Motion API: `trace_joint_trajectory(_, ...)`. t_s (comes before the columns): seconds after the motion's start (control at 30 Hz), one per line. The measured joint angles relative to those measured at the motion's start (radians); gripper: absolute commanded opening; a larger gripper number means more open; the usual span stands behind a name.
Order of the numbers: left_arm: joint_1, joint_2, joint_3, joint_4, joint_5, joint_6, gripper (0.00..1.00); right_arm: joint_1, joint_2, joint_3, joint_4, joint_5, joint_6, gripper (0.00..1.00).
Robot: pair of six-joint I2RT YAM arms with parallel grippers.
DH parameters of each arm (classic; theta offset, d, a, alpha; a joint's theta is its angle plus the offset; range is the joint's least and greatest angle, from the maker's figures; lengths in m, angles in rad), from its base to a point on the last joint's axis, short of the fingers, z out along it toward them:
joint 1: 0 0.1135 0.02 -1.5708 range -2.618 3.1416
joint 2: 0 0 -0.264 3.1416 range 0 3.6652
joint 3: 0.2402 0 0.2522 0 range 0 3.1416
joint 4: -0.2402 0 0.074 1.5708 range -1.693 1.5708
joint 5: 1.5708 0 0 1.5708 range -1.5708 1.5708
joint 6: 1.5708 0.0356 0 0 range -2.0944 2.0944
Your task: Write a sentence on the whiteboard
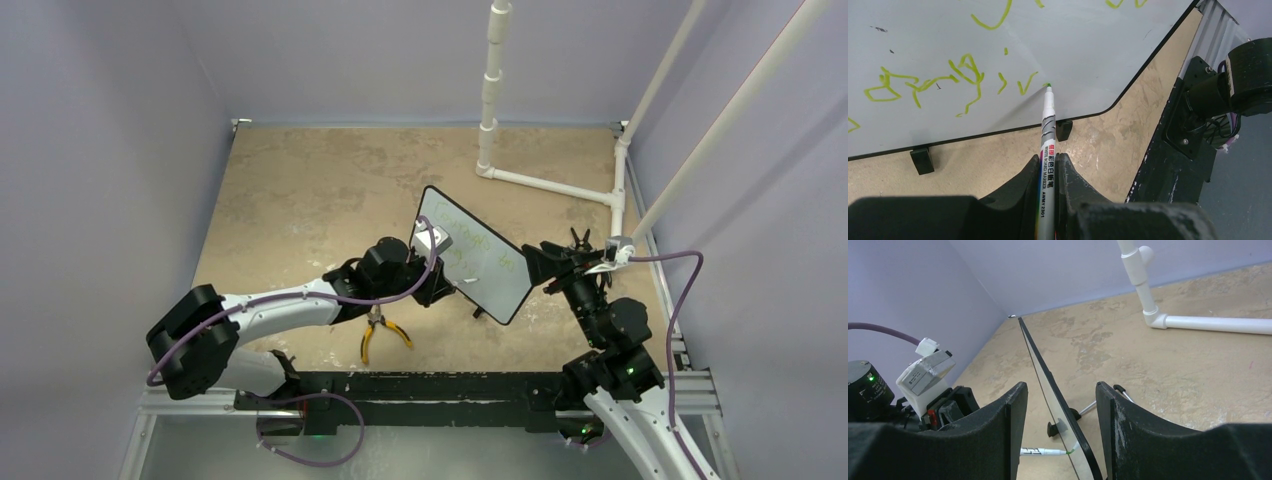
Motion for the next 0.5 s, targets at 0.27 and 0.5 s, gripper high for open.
trace_joint_trajectory(0.27, -0.008, 0.007, 0.006, 0.018, 0.005, -0.002, 0.0, 0.0, 0.0, 0.0, 0.0, 0.0, 0.0, 0.56)
trace_joint_trajectory(0.5, -0.011, 0.007, 0.006, 0.046, 0.002, -0.019, 0.0, 0.0, 0.0, 0.0, 0.0, 0.0, 0.0, 0.56)
